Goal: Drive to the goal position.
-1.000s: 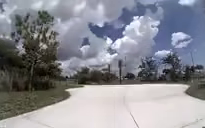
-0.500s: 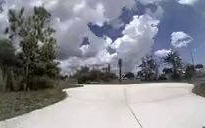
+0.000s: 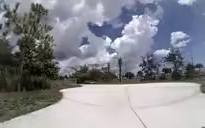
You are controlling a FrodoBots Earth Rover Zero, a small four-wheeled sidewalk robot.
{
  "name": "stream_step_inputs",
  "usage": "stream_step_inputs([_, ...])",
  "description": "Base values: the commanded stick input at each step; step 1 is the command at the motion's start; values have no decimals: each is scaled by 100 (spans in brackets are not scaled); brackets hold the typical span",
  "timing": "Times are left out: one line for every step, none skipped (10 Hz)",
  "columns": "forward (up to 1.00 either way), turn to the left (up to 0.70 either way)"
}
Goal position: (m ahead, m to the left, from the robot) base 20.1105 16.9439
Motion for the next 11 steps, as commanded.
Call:
stream_step_inputs([70,0])
stream_step_inputs([70,0])
stream_step_inputs([70,0])
stream_step_inputs([70,0])
stream_step_inputs([70,0])
stream_step_inputs([70,0])
stream_step_inputs([70,0])
stream_step_inputs([70,0])
stream_step_inputs([70,0])
stream_step_inputs([70,0])
stream_step_inputs([70,0])
